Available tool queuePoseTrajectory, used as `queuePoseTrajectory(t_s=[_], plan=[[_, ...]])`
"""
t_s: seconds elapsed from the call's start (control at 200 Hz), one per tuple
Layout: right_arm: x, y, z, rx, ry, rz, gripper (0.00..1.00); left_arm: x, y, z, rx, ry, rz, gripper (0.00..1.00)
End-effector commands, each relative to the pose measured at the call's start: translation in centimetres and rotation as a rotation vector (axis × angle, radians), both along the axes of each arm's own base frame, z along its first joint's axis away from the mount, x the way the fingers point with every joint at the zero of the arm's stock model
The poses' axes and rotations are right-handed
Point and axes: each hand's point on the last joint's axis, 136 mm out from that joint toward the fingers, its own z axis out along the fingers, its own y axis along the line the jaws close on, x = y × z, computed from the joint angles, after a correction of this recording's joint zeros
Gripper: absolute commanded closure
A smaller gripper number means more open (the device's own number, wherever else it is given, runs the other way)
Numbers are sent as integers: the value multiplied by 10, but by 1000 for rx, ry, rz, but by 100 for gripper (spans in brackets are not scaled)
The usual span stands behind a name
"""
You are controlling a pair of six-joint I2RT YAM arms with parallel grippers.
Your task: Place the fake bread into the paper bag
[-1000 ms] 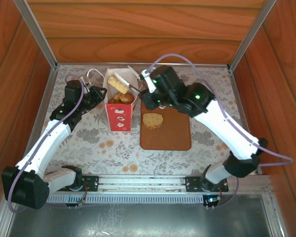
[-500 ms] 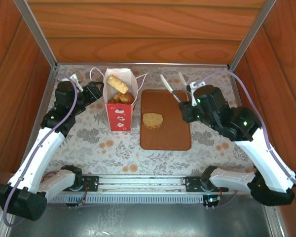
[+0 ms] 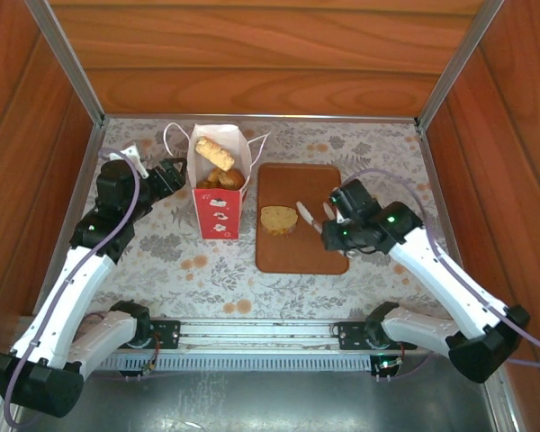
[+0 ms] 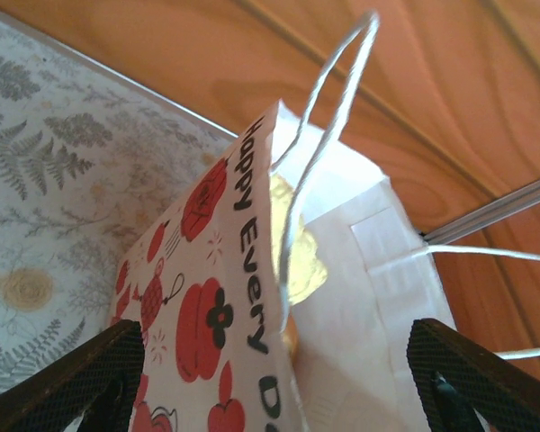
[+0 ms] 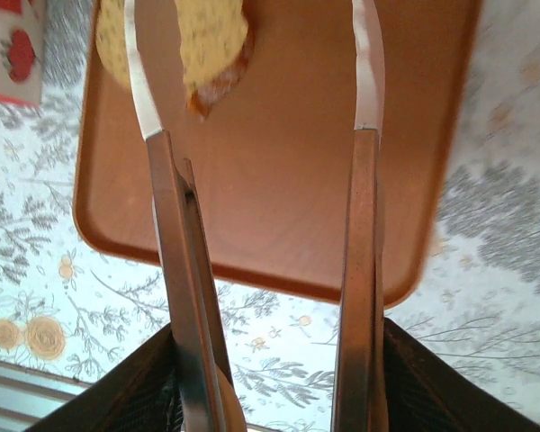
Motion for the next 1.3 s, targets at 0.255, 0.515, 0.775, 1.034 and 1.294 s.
queuePoseTrajectory(t_s=[0.255,0.515,0.775,1.034,1.294], plan=[[24,38,-27,166,98,11,48,-4,7,-6,12,-4,21,17],[30,40,-41,158,146,5,52,-4,9,-6,16,-5,27,17],[25,40,-59,133,224,8,56,-4,10,-6,16,-5,30,17],[17,44,-65,138,294,37,67,-4,11,-6,15,-7,32,16],[17,38,-47,123,244,61,83,-4,12,-6,19,-5,34,16]])
